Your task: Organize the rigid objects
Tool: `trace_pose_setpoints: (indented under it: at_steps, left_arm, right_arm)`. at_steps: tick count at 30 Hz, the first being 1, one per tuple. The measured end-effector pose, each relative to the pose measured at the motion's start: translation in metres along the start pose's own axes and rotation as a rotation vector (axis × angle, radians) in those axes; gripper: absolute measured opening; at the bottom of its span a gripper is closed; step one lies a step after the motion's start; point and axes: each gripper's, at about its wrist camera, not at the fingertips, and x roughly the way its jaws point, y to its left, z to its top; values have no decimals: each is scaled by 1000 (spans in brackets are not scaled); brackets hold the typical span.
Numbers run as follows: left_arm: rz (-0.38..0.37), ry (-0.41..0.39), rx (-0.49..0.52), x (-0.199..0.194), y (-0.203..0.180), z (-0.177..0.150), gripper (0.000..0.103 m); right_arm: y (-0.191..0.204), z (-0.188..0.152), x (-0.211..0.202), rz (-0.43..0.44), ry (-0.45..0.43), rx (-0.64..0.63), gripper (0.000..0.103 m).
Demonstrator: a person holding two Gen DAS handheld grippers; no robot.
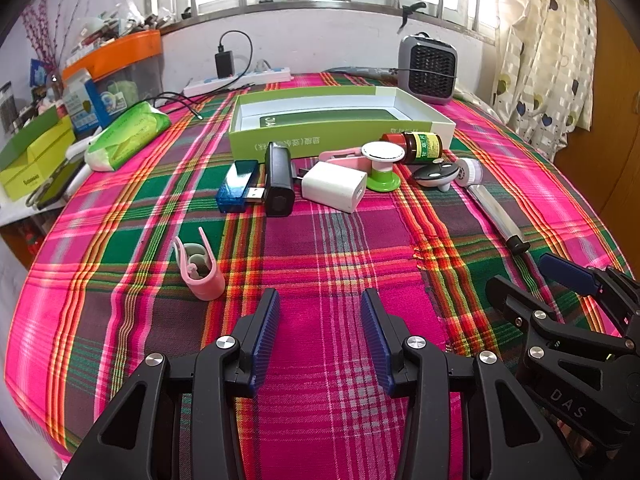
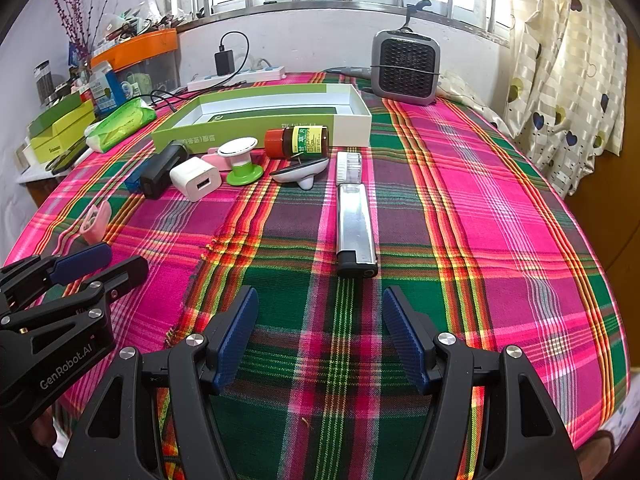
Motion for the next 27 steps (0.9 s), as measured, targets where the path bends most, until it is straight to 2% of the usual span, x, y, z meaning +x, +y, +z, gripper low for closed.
trace_pose_setpoints:
  at_steps: [4,11,21,27]
  left_arm:
    - [-33,34,14,-7,5,0,40]
    - [-53,40,24,-13,11,-6,40]
    - [-41,16,-85,-29,53,-12,42]
    - [-59,50,-153,-18,72,-10,43]
  right_arm:
    - [0,0,0,0,0,0,65]
    - [-2,1,0,5,-3,-1,65]
    - [-11,6,4,4,-3,-1,65]
    - [-17,12,9,-3,5,4,65]
